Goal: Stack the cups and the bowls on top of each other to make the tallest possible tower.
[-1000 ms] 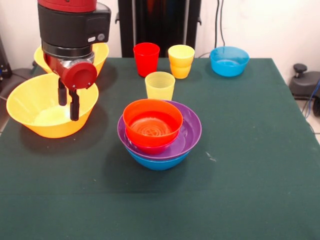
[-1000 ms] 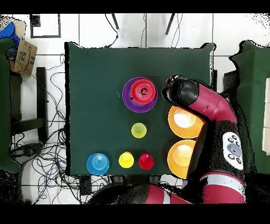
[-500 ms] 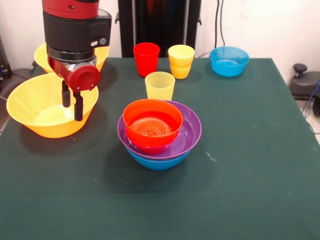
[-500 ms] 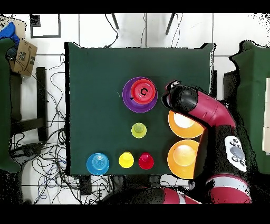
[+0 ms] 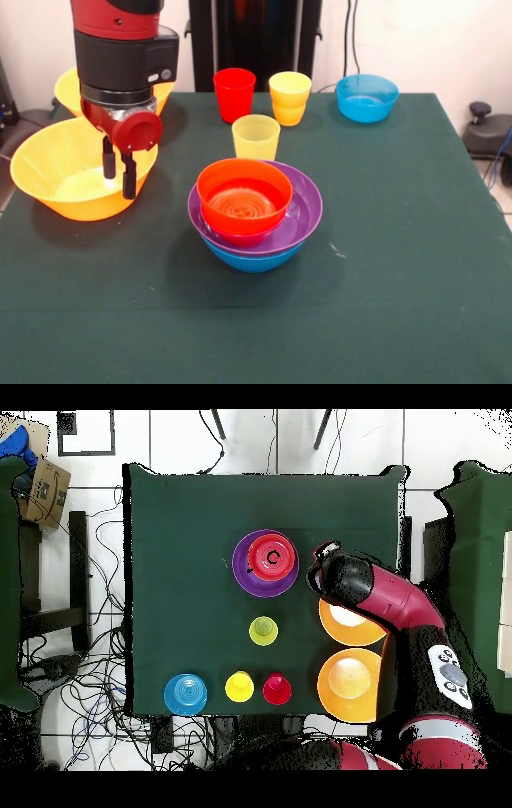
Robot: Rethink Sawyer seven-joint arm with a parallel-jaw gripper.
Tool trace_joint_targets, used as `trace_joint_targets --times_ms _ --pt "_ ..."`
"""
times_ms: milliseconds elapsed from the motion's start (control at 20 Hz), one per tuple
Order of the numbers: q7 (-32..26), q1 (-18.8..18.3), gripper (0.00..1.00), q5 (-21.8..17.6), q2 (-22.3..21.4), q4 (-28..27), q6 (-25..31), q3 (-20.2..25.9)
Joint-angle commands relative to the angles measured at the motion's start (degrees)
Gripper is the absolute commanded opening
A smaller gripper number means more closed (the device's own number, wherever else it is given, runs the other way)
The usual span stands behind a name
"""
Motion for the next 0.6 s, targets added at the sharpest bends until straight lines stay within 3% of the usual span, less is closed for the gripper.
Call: trace_joint_targets --times_ms 50,500,600 --pt "-4.3 -1.67 1.0 -6.04 1.51 4.48 -5.08 8.97" --pt "-3.73 -3.9 1.0 -8.24 1.61 5.89 -5.83 11.16" --pt "-3.2 -3.36 1.0 -8.65 1.19 6.27 -4.89 9.91"
